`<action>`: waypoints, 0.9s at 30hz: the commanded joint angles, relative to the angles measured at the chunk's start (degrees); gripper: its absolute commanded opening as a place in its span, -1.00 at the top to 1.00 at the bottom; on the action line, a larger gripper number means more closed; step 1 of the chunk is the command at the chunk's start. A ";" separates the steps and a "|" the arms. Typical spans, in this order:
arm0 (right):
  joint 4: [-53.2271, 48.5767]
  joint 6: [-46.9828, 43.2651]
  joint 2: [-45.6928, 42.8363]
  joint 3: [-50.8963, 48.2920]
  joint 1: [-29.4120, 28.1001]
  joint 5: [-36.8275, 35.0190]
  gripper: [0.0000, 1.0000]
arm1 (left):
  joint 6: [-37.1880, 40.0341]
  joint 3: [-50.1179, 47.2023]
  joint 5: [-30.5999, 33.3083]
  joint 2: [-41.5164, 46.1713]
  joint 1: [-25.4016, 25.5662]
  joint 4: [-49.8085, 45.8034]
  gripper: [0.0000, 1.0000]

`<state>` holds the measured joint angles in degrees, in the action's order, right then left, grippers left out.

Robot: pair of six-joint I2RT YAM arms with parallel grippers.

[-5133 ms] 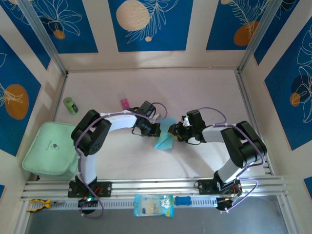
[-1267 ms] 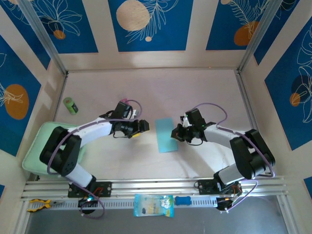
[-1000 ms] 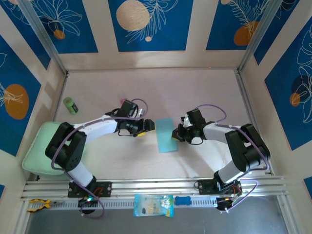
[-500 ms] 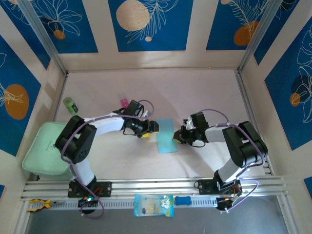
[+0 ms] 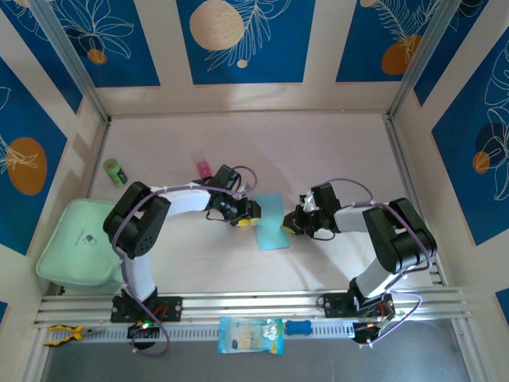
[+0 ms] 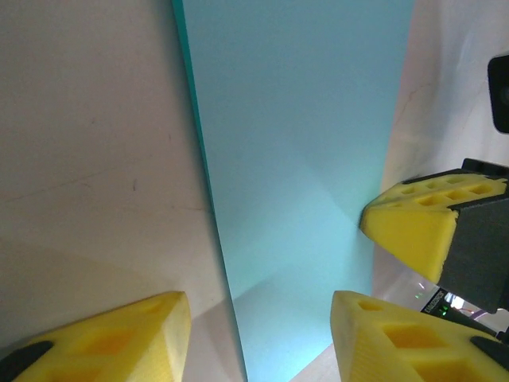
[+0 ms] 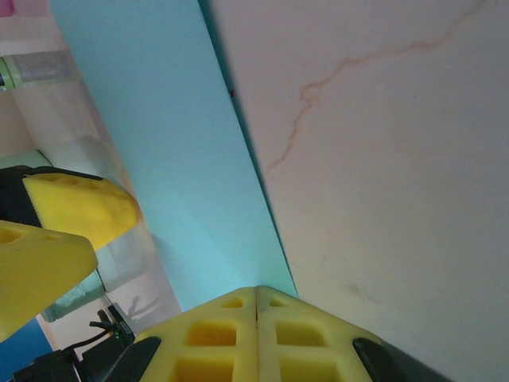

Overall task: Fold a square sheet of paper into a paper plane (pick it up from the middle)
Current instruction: Third fold the triangle at the center of the table.

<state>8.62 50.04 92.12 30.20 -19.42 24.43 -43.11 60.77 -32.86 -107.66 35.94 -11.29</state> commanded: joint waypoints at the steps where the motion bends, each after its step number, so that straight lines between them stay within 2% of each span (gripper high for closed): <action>1: -6.27 1.03 2.71 -2.14 -0.62 -2.10 1.00 | 0.36 1.88 -1.32 -1.54 0.92 0.04 0.08; 27: -6.96 1.20 2.21 -2.53 -0.62 -2.80 1.00 | -1.44 2.54 -1.28 -3.35 2.05 1.25 0.29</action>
<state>8.56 50.04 92.12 30.20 -19.42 24.34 -43.72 62.76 -32.82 -110.00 37.06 -11.22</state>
